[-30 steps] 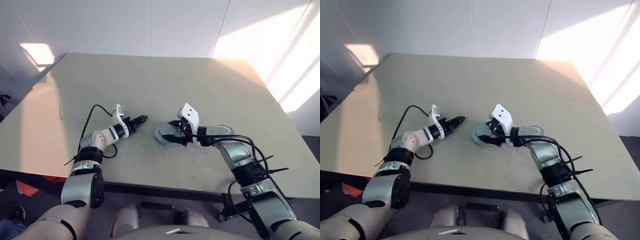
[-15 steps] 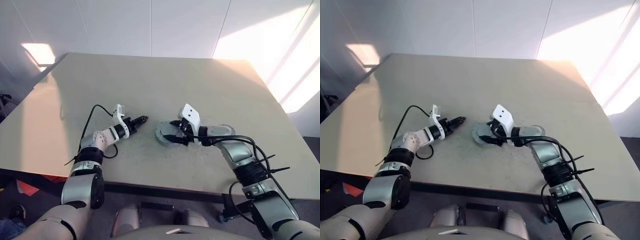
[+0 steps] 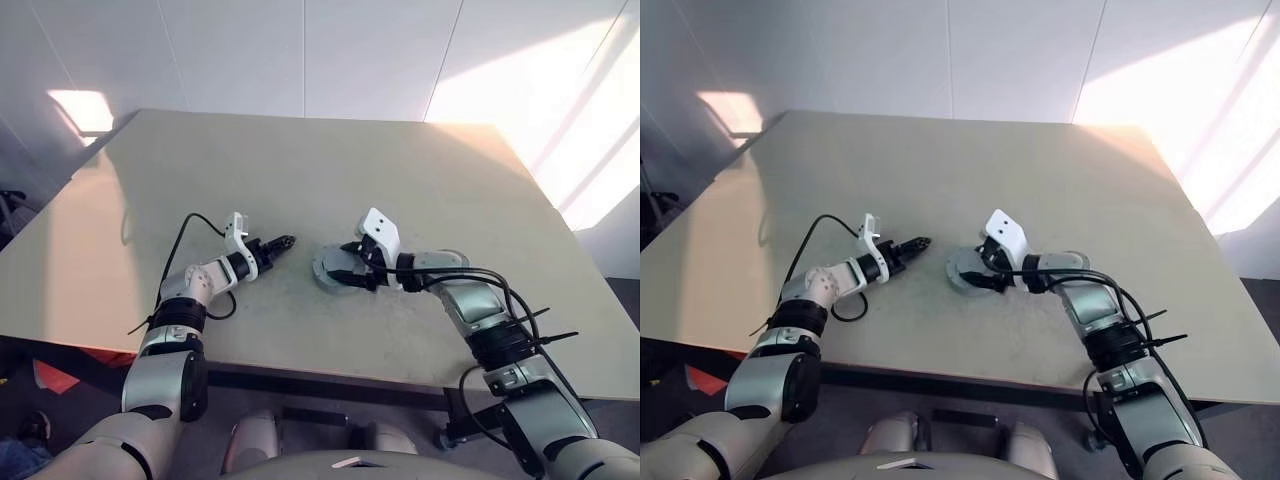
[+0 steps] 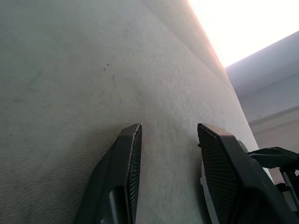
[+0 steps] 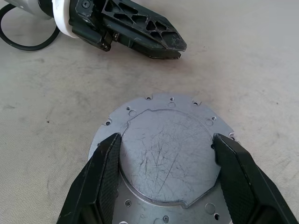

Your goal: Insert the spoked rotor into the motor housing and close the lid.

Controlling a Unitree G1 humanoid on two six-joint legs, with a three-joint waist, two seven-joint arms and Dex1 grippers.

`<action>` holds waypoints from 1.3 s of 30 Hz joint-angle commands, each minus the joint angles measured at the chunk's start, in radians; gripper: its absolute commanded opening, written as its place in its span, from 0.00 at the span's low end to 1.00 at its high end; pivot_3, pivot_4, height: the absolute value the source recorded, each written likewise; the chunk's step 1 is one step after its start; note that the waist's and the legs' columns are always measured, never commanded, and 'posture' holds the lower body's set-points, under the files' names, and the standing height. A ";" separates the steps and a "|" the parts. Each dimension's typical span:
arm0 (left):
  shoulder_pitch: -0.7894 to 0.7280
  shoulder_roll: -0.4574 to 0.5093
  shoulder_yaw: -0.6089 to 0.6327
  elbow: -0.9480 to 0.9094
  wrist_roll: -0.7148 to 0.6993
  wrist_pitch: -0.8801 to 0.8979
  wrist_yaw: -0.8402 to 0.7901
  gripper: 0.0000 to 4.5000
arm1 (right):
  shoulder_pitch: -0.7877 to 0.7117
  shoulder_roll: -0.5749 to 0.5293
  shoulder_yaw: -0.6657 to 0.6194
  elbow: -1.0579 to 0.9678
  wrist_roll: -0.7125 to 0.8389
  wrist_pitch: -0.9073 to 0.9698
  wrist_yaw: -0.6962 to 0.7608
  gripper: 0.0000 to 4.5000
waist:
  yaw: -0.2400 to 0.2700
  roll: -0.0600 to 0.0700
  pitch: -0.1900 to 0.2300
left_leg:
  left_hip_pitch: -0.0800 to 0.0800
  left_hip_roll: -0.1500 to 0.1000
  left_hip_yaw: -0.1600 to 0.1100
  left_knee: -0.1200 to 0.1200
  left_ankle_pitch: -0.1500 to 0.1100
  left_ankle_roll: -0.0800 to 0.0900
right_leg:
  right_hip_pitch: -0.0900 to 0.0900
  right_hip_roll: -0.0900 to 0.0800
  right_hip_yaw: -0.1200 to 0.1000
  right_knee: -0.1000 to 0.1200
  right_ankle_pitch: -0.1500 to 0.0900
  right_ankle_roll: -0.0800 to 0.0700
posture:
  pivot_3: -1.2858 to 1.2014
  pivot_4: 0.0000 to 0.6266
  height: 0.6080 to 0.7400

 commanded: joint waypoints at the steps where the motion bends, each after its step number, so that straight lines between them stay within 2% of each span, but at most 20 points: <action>1: 0.003 0.005 -0.003 -0.007 0.009 0.003 0.007 0.45 | 0.033 -0.016 0.041 0.050 -0.034 0.064 0.011 0.67 | 0.000 0.000 0.000 | 0.001 0.000 0.000 -0.001 0.000 0.000 | 0.001 0.000 0.000 0.000 0.000 0.000 | 0.52 0.00 1.00; 5: 0.004 0.000 -0.003 -0.016 0.006 0.006 0.009 0.45 | 0.039 -0.024 0.057 0.033 -0.031 0.093 0.035 0.67 | 0.000 0.000 -0.001 | 0.002 -0.001 0.000 -0.005 0.001 -0.001 | 0.002 0.000 0.000 -0.004 0.000 0.000 | 0.52 0.00 1.00; 12: -0.020 -0.026 -0.001 -0.094 -0.025 0.055 0.015 0.45 | 0.042 -0.024 0.073 0.060 -0.074 0.033 0.012 0.67 | -0.001 0.000 -0.002 | 0.006 -0.001 0.000 -0.012 0.001 -0.002 | 0.006 0.000 0.000 -0.011 0.000 0.000 | 0.52 0.00 1.00; 16: -0.035 -0.053 0.014 -0.164 -0.076 0.135 0.017 0.45 | 0.048 -0.024 0.077 0.067 -0.081 0.027 -0.003 0.67 | -0.002 0.000 -0.002 | 0.006 -0.001 0.000 -0.012 0.001 -0.002 | 0.006 0.000 0.000 -0.012 0.000 0.000 | 0.52 0.00 1.00; 19: -0.026 -0.082 -0.022 -0.260 -0.110 0.215 0.004 0.45 | 0.044 -0.024 0.078 0.075 -0.084 0.019 -0.010 0.67 | -0.002 0.000 -0.002 | 0.006 -0.001 0.000 -0.012 0.001 -0.002 | 0.006 0.000 0.000 -0.012 0.000 0.000 | 0.52 0.00 1.00; 22: -0.020 -0.102 -0.028 -0.336 -0.162 0.293 -0.011 0.31 | 0.039 -0.025 0.079 0.083 -0.089 0.010 -0.014 0.67 | -0.002 0.000 -0.002 | 0.006 -0.001 0.001 -0.012 0.001 -0.002 | 0.006 0.000 0.000 -0.012 0.000 0.000 | 0.52 0.00 1.00; 26: -0.013 -0.090 -0.013 -0.413 -0.240 0.392 -0.023 0.01 | 0.032 -0.026 0.079 0.093 -0.091 0.000 -0.025 0.67 | -0.005 0.000 -0.002 | 0.006 -0.001 0.001 -0.013 0.001 -0.002 | 0.005 0.001 0.000 -0.012 0.000 0.000 | 0.52 0.00 1.00; 30: 0.003 -0.057 -0.022 -0.457 -0.286 0.477 -0.031 0.01 | 0.030 -0.027 0.080 0.097 -0.090 -0.002 -0.028 0.67 | -0.005 0.001 -0.002 | 0.006 -0.001 0.001 -0.014 0.001 -0.002 | 0.005 0.001 0.000 -0.012 0.000 0.000 | 0.52 0.00 1.00; 36: 0.057 -0.031 -0.148 -0.277 -0.123 0.494 0.066 0.01 | 0.022 -0.012 0.078 0.106 -0.089 -0.001 -0.045 0.67 | -0.007 0.002 -0.002 | 0.007 -0.001 0.001 -0.014 0.001 -0.002 | 0.007 0.001 0.000 -0.016 -0.001 0.002 | 0.52 0.00 1.00; 39: 0.070 -0.045 -0.132 -0.259 -0.118 0.484 0.092 0.01 | 0.021 -0.008 0.073 0.104 -0.088 0.003 -0.053 0.67 | -0.007 0.000 -0.004 | 0.012 -0.001 0.000 -0.017 0.001 -0.002 | 0.011 0.001 -0.001 -0.020 -0.002 0.003 | 0.52 0.00 1.00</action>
